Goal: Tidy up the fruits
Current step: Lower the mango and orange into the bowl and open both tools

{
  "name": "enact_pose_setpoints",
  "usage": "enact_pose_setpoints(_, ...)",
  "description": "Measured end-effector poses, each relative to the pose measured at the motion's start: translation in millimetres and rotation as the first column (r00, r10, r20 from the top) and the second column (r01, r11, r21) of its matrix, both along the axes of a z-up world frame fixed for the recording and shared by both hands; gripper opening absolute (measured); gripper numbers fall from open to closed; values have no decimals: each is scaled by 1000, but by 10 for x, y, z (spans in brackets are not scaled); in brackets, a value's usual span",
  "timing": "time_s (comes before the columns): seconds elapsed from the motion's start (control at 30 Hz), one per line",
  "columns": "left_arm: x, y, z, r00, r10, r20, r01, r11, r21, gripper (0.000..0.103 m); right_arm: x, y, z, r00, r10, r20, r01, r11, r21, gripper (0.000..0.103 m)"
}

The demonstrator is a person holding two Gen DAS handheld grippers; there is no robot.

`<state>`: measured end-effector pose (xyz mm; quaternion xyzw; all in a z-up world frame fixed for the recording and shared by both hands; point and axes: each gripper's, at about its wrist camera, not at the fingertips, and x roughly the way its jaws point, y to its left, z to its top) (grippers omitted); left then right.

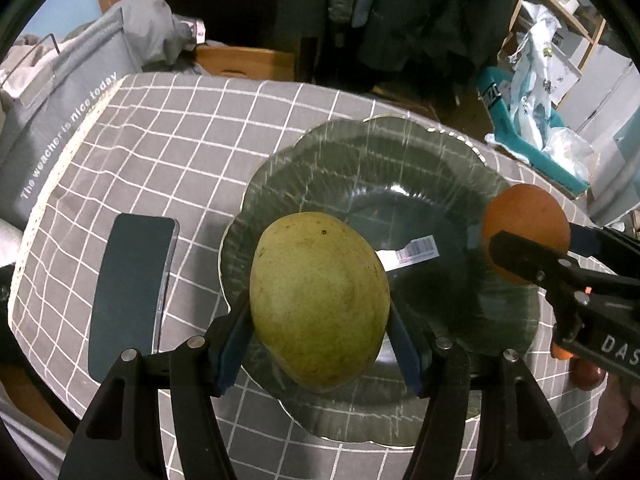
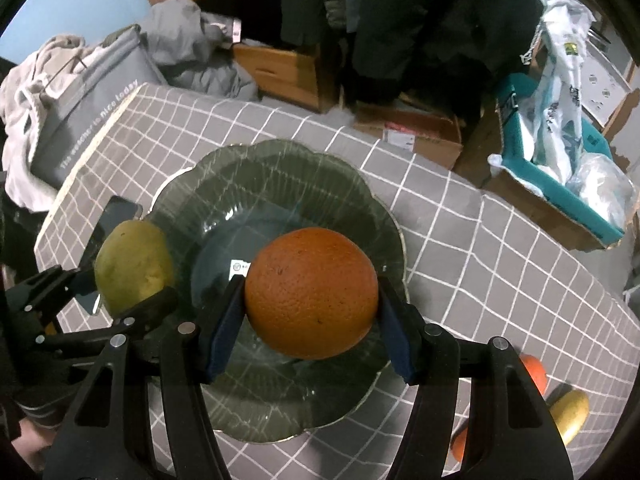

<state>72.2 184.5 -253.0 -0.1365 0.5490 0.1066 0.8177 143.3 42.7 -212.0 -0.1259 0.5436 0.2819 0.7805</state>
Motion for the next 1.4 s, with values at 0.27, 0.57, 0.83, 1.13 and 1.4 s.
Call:
enact_pose_setpoints(0.27, 46, 0, -172, 999, -2, -50, 1, 1000, -10, 65, 18, 11, -96, 1000, 3, -24, -3, 1000, -5, 64)
enact_pose_setpoints(0.57, 71, -15, -334, 995, -15, -99, 12, 1000, -26, 65, 38, 11, -104, 999, -2, -37, 2, 1000, 6, 64)
enact_pose_setpoints(0.83, 115, -46, -412, 990, -22, -137, 20, 1000, -19, 66, 75, -13, -98, 999, -18, -42, 18, 1000, 11, 64)
enact_pose_setpoints(1.13, 69, 5, -191, 998, -16, -67, 17, 1000, 4, 88, 100, -53, -91, 998, -34, -55, 36, 999, 24, 64)
enact_pose_setpoints(1.4, -102, 118, 33, 999, 35, -40, -35, 999, 3, 88, 109, -15, -163, 995, -34, -94, 37, 999, 23, 64)
